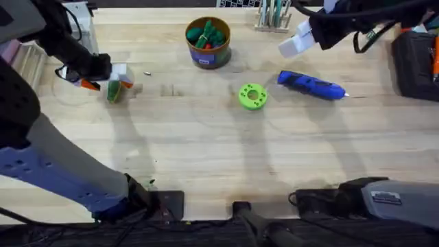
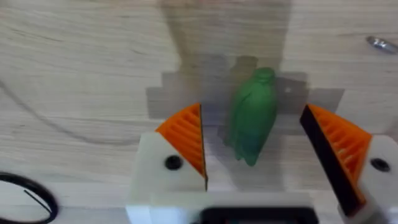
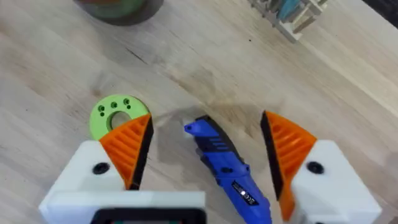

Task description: Pick up the gripper from the table and insert it into the empty holder that is missing its gripper. Then pick up a screw, insert it into the mounting hole, and use the screwdriver to tighten it. Finally, clean up the table by picking up the vegetable and placing it into the bucket.

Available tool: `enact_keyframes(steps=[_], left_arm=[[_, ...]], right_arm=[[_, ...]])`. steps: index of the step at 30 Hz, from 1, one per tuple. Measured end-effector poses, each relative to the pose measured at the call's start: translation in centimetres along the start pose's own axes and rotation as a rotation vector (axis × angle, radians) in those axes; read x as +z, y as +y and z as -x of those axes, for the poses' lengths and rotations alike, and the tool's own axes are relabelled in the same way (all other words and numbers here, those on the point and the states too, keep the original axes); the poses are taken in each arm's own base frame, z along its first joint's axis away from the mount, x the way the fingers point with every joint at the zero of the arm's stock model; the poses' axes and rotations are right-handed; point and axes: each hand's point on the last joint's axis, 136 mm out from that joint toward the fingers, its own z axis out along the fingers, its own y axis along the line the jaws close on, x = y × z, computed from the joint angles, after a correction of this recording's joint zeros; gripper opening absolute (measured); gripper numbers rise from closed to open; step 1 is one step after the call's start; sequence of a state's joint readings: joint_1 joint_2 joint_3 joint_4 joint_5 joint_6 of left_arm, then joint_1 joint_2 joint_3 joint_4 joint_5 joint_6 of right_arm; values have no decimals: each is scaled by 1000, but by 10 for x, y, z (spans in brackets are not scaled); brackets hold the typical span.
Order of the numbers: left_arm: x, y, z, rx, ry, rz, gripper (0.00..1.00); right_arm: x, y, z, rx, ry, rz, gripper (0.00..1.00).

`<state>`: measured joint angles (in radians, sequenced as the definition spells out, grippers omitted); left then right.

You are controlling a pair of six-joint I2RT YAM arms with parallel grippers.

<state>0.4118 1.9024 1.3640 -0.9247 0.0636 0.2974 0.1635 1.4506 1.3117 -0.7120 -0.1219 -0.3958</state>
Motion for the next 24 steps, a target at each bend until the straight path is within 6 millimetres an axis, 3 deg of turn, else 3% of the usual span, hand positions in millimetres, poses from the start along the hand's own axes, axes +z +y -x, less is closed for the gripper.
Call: enact_keyframes(steps=[4, 6, 8, 12, 13, 20, 24], left_arm=[[10, -1, -6, 0, 39, -10, 850], [11, -1, -7, 0, 46, -9, 756], [11, -1, -7, -1, 47, -10, 604], [11, 0, -7, 2, 46, -7, 115], [11, 0, -6, 6, 44, -7, 41], [10, -1, -9, -2, 56, -12, 25], [-4, -4, -8, -17, 74, -31, 25]], right_arm=[[0, 0, 0, 0, 1, 1, 991], [0, 0, -1, 1, 3, 1, 991], [0, 1, -1, 1, 5, 2, 991], [0, 1, -3, 2, 12, 5, 991], [0, 1, -4, 3, 15, 6, 992], [0, 2, -5, 4, 22, 9, 992], [0, 2, -5, 4, 22, 9, 992]])
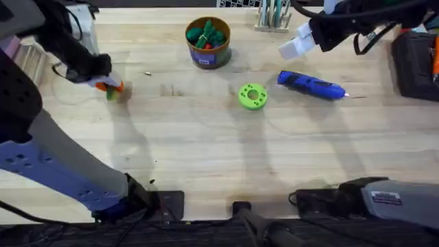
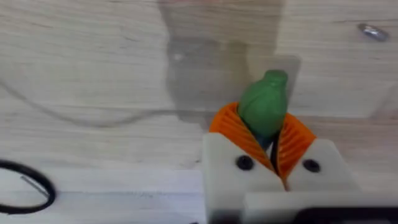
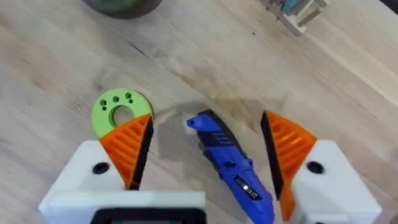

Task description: Pick up the gripper from the table and insert it into the empty holder that is missing its gripper. Then pick up a screw, insert it into the mounting hole, and use the screwdriver to tighten it. Finally, clean up the table by picking up the vegetable and placing it into the bucket.

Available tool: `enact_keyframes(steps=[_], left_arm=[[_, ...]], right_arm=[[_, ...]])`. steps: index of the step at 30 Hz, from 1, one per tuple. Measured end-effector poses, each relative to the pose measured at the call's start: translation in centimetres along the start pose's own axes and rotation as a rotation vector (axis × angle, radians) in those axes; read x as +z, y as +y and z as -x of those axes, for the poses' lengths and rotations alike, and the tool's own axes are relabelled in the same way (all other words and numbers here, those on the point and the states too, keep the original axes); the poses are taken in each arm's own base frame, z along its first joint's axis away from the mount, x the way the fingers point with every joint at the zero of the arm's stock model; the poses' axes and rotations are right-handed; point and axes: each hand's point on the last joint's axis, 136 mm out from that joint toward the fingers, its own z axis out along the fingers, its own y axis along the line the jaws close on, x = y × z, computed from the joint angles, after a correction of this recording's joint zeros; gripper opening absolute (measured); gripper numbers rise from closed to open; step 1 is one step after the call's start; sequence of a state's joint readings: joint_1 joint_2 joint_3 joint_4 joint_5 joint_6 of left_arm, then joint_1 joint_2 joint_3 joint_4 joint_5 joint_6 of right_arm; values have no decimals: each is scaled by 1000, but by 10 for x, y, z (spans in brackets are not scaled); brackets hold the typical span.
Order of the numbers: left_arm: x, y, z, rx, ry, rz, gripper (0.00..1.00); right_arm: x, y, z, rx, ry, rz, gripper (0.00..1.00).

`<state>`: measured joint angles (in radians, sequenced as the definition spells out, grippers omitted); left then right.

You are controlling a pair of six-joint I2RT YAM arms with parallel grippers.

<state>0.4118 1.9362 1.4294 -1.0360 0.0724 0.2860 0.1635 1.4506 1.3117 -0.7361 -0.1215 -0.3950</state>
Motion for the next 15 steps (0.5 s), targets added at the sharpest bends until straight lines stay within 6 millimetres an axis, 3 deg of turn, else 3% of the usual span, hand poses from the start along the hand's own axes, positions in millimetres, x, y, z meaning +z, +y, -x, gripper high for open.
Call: enact_keyframes(steps=[5, 9, 15], left_arm=[[-46, -5, 24, -3, -52, 2, 25], [-88, -26, 52, 45, -133, 16, 25], [-145, -106, 98, 170, -324, -4, 25]], right_arm=[[0, 0, 0, 3, 0, 0, 992], [0, 0, 0, 3, -1, 0, 992], [0, 0, 0, 2, -1, 0, 992]])
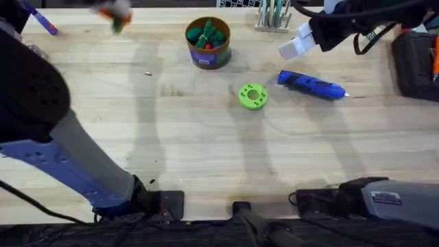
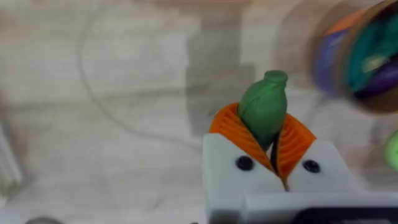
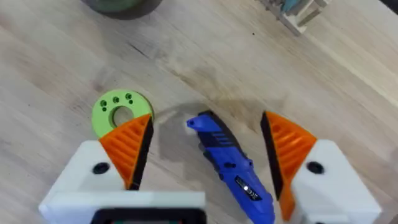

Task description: Pick up the gripper from the table and insert it into the empty holder that is missing its gripper. Then pick up a screw, insert it into the mounting hole, and use the screwdriver to tighten it. Finally, clean up the table by picking up the vegetable and placing it into the bucket.

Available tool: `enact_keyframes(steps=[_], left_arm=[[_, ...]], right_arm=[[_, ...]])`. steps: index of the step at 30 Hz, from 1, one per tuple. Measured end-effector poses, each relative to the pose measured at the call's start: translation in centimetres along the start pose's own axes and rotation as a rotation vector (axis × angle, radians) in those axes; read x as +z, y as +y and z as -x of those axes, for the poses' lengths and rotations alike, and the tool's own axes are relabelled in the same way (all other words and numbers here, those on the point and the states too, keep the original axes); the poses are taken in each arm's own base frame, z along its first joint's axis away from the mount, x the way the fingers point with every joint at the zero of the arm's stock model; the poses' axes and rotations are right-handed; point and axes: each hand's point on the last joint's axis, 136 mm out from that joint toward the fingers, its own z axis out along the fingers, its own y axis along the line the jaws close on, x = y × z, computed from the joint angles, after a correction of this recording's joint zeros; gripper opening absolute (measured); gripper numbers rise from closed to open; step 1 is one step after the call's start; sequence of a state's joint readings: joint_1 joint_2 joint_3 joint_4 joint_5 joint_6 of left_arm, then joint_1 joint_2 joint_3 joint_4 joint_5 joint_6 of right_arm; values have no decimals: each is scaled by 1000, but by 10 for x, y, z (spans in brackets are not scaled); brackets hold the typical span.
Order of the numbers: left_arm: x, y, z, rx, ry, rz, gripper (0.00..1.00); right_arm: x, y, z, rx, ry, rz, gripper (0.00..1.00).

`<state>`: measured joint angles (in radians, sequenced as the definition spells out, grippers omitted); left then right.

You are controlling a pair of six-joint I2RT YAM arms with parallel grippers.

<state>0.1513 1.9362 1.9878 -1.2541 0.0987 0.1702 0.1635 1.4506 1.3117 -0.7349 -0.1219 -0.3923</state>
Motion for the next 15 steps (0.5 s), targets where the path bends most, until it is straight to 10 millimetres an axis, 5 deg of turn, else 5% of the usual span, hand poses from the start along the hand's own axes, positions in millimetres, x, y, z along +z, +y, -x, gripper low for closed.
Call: enact_keyframes(steps=[4, 11, 15], left_arm=[[-7, -68, 36, 74, -124, -89, 25], [-7, -160, 50, 181, -193, -204, 25], [11, -195, 47, 227, -171, -245, 25]], right_arm=[[0, 0, 0, 0, 0, 0, 992], [0, 0, 0, 0, 0, 0, 992], [0, 0, 0, 0, 0, 0, 992]])
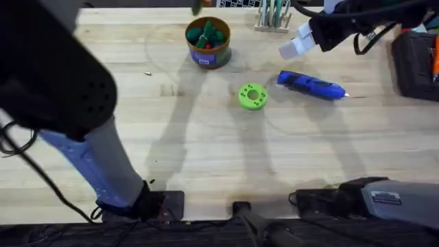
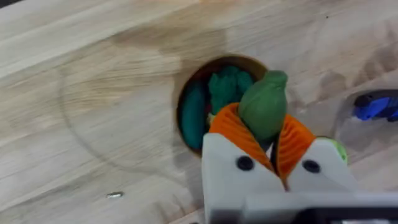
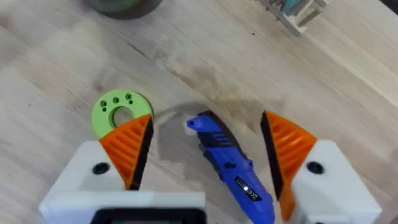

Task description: Pick up the gripper from the table and insert it into the empty holder that is missing its gripper. Then pick up a screw, insert it into the mounting hole, and use the screwdriver to tighten it. Finally, clean up the table by picking up the vegetable and placing it into the bucket.

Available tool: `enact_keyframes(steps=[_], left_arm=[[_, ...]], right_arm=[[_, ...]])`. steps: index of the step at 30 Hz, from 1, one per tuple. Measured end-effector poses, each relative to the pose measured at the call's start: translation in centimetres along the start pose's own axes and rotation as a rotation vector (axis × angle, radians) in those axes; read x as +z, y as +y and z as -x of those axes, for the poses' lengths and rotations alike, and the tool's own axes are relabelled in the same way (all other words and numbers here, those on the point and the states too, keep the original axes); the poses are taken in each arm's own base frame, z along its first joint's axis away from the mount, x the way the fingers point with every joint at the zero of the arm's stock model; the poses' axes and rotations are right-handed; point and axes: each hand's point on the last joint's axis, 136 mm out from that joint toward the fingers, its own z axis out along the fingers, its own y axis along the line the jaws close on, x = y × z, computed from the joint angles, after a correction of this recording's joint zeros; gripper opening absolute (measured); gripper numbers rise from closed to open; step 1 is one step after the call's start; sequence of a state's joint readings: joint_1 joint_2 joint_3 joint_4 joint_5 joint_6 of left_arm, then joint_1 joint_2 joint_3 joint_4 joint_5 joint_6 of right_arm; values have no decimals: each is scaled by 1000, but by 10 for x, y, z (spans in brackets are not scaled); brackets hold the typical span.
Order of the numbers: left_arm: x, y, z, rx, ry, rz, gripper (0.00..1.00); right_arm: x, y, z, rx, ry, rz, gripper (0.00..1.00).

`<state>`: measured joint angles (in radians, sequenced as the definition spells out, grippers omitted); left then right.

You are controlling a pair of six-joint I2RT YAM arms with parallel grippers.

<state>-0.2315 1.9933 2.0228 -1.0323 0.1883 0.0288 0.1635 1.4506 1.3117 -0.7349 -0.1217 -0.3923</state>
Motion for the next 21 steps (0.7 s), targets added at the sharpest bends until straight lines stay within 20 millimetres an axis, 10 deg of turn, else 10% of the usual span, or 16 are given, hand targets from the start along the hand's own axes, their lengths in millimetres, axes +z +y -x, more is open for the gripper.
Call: enact_keyframes(steps=[12, 18, 21], left_arm=[[77, -9, -38, 0, 177, -24, 68], [73, -11, -43, -7, 197, -25, 951], [68, -12, -46, -7, 209, -25, 985]], right_arm=[[0, 0, 0, 0, 0, 0, 992], [0, 0, 0, 0, 0, 0, 990], [0, 0, 0, 0, 0, 0, 991]])
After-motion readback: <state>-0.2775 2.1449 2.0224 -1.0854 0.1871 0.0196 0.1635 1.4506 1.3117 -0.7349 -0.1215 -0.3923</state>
